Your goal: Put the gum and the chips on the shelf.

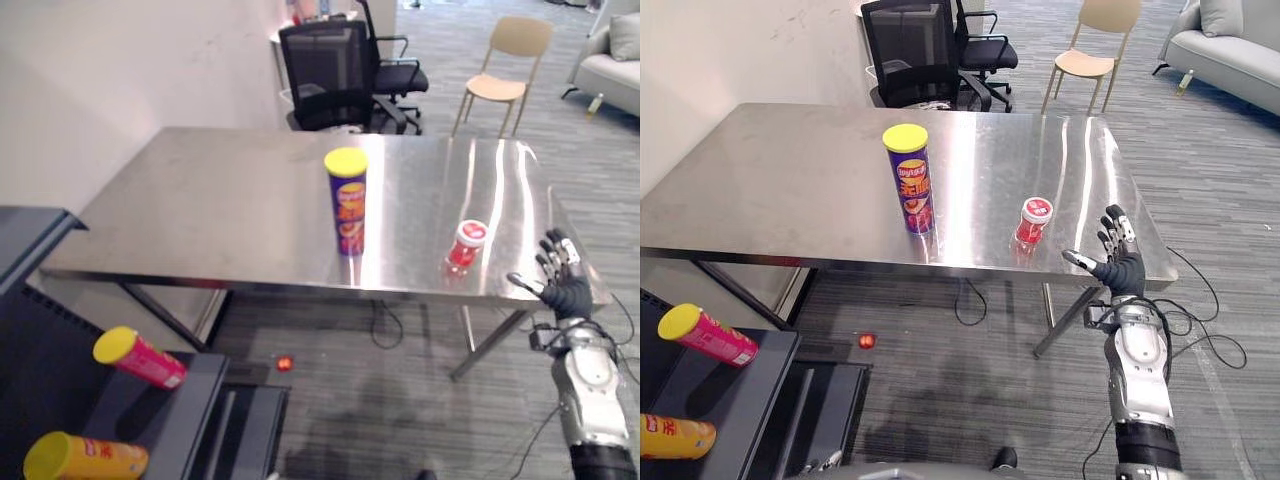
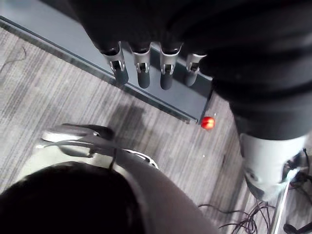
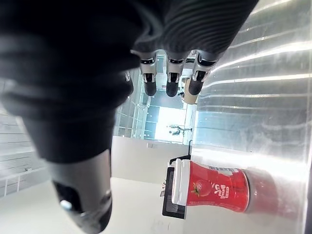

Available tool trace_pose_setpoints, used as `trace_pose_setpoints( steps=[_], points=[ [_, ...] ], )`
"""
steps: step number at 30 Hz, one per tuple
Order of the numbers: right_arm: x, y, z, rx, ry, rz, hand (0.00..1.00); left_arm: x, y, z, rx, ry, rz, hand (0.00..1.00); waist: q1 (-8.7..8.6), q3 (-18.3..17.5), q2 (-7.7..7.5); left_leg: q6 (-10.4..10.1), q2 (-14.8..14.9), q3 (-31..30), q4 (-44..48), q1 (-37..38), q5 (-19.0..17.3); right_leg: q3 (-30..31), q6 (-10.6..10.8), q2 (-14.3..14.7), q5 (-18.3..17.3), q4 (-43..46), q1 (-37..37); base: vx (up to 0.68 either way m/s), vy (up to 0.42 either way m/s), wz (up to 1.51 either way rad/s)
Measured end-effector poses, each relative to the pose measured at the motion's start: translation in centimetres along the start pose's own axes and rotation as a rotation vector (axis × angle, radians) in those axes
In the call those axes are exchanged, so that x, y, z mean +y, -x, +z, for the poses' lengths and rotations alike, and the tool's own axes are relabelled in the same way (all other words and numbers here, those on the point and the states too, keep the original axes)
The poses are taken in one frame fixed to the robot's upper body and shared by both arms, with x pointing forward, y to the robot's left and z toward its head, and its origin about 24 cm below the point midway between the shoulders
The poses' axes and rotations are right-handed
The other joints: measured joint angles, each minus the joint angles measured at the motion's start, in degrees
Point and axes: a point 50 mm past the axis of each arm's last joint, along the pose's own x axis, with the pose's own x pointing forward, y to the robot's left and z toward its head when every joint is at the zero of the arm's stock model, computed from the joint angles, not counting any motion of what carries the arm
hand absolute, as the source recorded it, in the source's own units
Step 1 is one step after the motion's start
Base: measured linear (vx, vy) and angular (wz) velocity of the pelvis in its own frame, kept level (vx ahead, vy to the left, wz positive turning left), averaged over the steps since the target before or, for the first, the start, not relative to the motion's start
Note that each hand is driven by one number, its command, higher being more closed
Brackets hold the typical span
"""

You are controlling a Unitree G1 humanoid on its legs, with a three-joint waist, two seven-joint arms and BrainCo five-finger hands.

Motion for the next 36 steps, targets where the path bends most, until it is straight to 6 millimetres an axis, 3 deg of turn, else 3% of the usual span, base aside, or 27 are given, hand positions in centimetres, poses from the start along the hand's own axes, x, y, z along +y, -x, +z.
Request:
trace_pose_setpoints(
  steps=[23,36],
  points=[
    [0.7,-4.2,-1.2,0.078,-0.046,-0.092,0.00,0.1,0.0,-0.1,0.007,-0.001,0.006,0.00,2.84,0.6,-0.41,0.1,-0.4,0.0,-0.2,-0.7,0.0,0.2,0.1,-0.2,0.1,0.0,-1.0,0.00,0.000,0.00],
    [3.2,-6.4,-1.0,0.096,-0.054,-0.010,0.00,0.1,0.0,-0.1,0.010,-0.001,0.006,0.00,3.33,2.9,-0.30,0.1,-0.5,0.0,-0.2,-0.8,0.0,0.3,-0.1,-0.3,0.3,0.0,-1.1,0.00,0.000,0.00]
  ],
)
